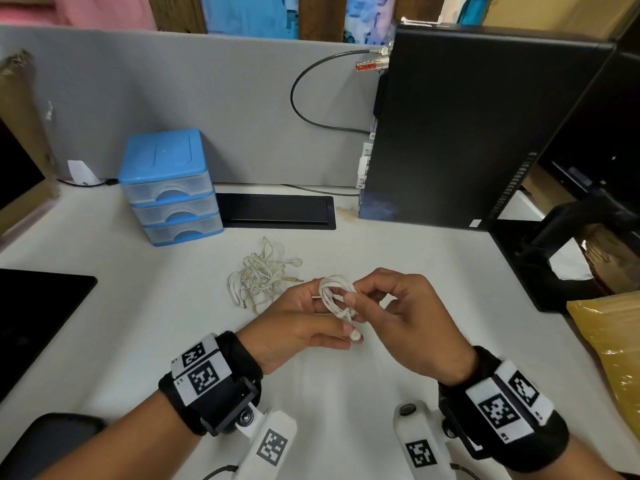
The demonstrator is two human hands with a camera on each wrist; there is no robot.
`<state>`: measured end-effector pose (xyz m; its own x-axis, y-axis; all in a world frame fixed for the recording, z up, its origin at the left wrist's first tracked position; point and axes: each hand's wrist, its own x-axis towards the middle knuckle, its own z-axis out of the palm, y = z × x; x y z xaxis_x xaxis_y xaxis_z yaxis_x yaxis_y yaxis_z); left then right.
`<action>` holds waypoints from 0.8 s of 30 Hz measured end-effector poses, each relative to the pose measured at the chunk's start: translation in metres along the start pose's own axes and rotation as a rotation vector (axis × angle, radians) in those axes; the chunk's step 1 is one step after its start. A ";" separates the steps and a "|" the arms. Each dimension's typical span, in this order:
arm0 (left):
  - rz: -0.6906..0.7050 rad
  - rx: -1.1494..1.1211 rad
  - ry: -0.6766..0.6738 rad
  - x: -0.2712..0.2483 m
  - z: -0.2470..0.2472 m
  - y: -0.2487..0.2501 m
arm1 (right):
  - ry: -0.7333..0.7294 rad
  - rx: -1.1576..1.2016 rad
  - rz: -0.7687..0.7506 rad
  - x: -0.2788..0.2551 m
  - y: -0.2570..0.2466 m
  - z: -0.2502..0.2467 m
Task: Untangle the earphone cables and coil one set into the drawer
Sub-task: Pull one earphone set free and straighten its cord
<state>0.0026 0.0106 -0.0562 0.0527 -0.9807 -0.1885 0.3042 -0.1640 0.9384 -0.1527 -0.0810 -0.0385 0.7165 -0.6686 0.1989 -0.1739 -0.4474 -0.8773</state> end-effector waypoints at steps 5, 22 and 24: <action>0.007 -0.082 0.024 0.001 -0.001 0.001 | -0.008 -0.035 -0.057 -0.001 0.000 -0.001; -0.035 -0.198 0.125 0.005 -0.007 0.003 | 0.091 0.226 0.087 0.004 -0.007 -0.005; -0.042 -0.152 0.138 0.005 -0.007 0.003 | 0.077 0.255 0.127 0.006 -0.005 -0.005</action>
<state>0.0108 0.0058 -0.0569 0.1641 -0.9476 -0.2742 0.4482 -0.1760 0.8764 -0.1513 -0.0857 -0.0309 0.6448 -0.7572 0.1043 -0.0771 -0.2001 -0.9767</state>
